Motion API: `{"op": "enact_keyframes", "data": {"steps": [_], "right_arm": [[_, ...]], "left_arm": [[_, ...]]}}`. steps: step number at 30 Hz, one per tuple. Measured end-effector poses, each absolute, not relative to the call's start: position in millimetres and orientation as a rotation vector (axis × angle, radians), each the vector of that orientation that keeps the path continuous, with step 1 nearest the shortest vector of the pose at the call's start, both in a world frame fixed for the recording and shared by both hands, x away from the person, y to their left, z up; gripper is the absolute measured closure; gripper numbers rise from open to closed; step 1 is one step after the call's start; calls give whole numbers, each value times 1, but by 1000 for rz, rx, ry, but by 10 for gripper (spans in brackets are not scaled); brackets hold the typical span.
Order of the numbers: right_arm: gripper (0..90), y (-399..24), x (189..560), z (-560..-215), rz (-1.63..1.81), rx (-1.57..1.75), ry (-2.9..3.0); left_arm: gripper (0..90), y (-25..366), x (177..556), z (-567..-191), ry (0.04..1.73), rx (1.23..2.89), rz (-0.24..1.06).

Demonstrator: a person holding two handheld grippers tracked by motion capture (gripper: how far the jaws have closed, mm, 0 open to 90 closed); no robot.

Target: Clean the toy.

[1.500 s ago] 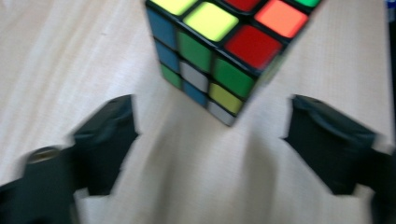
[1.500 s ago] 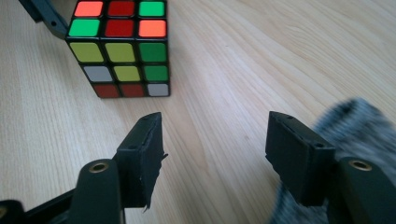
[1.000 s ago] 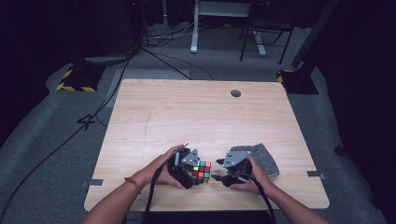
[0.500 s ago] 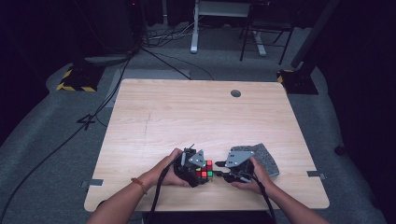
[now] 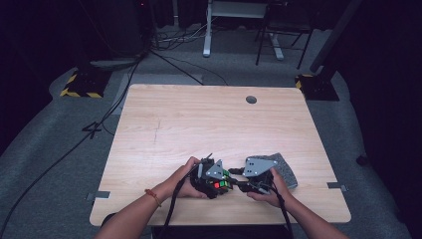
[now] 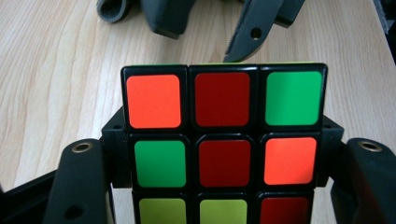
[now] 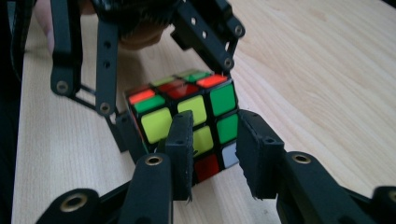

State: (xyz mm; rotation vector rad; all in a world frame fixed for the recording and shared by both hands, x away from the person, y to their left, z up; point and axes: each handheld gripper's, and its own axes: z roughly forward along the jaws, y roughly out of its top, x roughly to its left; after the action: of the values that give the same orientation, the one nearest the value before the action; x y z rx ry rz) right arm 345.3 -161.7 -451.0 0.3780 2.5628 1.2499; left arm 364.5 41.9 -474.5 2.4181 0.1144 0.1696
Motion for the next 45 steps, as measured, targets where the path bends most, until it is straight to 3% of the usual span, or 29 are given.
{"op": "enact_keyframes", "data": {"steps": [5,15,20,24,34,39,45], "right_arm": [[661,-164,346,-447,1288,398,2533],[528,-179,351,-440,1322,440,2523],[549,-189,354,-452,1231,458,2579],[684,-188,356,-467,1166,454,2663],[647,-168,349,-478,1120,378,2706],[570,-188,353,-465,1149,429,2672],[541,-236,365,-444,1118,540,2581]], "left_arm": [[328,36,365,-473,105,2389,207],[333,37,364,-478,100,2346,190],[332,46,367,-481,129,2340,130],[330,51,367,-482,151,2351,111],[300,61,365,-486,183,2429,119],[263,62,365,-487,206,2436,105],[249,64,364,-488,219,2429,91]]}}
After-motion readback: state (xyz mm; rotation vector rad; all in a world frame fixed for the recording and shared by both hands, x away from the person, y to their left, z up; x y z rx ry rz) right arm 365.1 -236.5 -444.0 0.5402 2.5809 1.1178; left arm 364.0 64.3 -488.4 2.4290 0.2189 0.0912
